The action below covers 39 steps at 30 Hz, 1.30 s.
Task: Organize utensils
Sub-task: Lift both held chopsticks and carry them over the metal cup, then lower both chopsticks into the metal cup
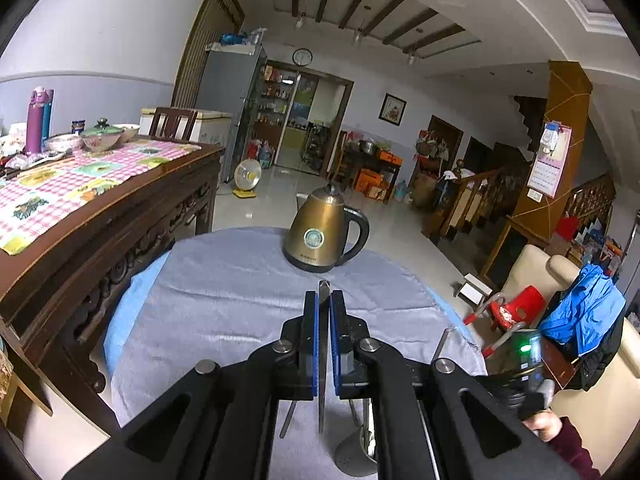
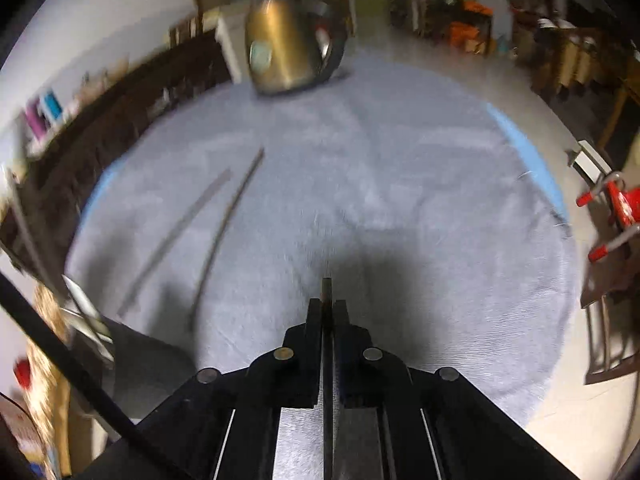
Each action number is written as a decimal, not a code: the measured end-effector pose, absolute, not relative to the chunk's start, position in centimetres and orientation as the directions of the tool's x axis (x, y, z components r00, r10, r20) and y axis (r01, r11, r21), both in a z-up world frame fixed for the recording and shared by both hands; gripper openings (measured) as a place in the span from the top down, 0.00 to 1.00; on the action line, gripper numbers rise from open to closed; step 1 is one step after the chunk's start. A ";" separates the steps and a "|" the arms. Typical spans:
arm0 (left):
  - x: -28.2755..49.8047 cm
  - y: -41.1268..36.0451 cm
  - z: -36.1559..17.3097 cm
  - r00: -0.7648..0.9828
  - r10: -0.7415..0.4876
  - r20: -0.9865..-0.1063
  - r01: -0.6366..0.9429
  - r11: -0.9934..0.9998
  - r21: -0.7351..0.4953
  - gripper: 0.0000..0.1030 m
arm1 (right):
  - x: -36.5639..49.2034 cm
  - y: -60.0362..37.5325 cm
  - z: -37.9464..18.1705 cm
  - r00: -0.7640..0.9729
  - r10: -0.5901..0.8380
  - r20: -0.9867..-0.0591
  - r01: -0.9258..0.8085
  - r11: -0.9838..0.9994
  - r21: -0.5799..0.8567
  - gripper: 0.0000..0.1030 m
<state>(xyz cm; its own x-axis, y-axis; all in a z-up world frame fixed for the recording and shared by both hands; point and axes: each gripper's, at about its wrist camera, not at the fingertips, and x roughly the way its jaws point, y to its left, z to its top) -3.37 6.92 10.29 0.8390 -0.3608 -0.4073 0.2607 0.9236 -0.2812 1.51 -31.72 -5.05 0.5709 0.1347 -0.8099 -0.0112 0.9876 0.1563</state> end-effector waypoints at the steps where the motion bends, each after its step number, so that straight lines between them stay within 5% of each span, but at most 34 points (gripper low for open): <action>1: -3.5 6.8 10.5 0.839 -0.365 -0.405 0.265 0.922 -0.282 0.95 | 1.1 -31.9 -4.0 0.600 0.140 -0.788 -0.003 0.985 0.172 0.95; 21: -6.2 5.0 12.8 0.839 -0.404 -0.364 0.315 0.907 -0.280 0.95 | -7.0 -28.3 11.6 0.935 0.121 -0.334 -0.035 0.967 0.252 0.95; 39: -6.8 2.9 13.3 0.805 -0.459 -0.377 0.372 0.884 -0.282 0.95 | -11.3 -24.4 16.6 0.946 0.215 -0.241 -0.161 0.961 0.224 0.95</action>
<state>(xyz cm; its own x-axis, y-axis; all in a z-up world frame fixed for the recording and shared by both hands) -6.78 2.93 13.26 0.8047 -0.4587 -0.3768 0.3719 0.8843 -0.2823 -11.28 -24.42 16.63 0.9463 0.2152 -0.2412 -0.1615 0.9611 0.2240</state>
